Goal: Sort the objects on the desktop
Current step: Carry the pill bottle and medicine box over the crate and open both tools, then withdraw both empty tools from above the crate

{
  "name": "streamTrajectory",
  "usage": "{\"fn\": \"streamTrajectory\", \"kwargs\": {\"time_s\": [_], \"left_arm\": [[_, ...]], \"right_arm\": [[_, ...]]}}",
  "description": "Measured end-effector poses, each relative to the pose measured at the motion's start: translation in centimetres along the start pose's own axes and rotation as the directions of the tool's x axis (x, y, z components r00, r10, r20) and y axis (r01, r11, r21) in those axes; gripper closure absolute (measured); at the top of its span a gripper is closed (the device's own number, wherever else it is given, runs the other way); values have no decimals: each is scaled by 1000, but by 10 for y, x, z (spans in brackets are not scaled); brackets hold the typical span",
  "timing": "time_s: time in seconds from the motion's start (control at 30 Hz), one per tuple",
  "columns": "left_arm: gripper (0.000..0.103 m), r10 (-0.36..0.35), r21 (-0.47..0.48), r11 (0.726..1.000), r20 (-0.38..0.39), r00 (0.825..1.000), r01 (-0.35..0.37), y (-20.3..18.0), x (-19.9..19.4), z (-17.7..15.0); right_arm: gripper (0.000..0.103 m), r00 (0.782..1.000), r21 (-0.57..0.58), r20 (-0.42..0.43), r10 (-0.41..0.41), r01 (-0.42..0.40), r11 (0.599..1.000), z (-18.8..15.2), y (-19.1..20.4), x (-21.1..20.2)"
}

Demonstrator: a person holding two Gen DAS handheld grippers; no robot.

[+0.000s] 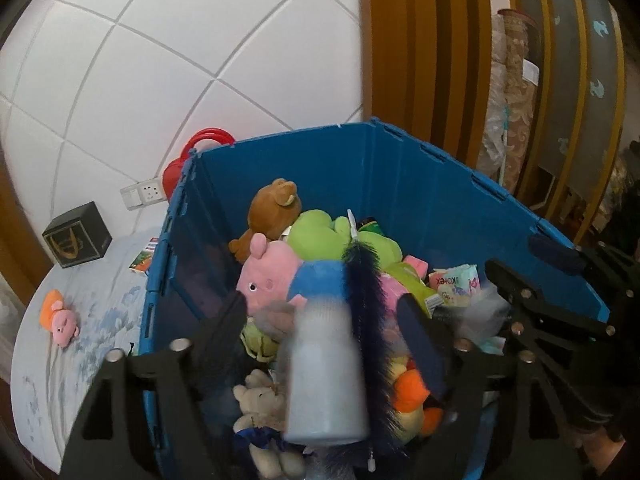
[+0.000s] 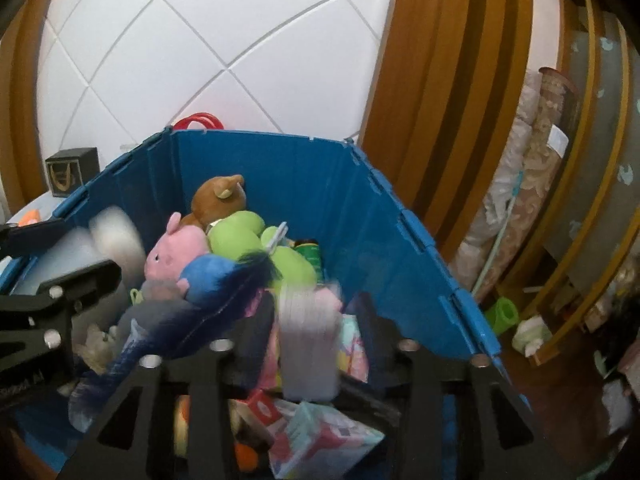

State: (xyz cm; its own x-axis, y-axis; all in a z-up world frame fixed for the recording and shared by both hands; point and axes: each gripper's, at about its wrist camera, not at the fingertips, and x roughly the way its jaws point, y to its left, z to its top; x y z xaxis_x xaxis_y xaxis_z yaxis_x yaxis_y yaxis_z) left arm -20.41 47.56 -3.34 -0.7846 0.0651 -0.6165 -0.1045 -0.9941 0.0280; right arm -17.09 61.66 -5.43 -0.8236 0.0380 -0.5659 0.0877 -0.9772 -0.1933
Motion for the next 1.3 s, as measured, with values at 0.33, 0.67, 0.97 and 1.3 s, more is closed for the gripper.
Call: {"fn": "streamTrajectory", "kwargs": {"time_s": [0.33,0.67,0.97,1.3], "left_arm": [[22,22,-9,1000,19,1000,-22,17,-20,-9],[22,64,-56,997,72,995,-60,60,-55,-19],[22,-52,-20,998,113,992,55,108,-89,-17],[22,-220,20,976,101,970,219,98,-102,-21]], "right_arm": [[0,1000,14,7,-7,7,1000,-5,0,-20],[0,999,3,44,21,-21,1000,2,29,-48],[0,998,62,60,25,-29,998,5,69,-87],[0,997,79,72,-25,19,997,2,69,-123]]}}
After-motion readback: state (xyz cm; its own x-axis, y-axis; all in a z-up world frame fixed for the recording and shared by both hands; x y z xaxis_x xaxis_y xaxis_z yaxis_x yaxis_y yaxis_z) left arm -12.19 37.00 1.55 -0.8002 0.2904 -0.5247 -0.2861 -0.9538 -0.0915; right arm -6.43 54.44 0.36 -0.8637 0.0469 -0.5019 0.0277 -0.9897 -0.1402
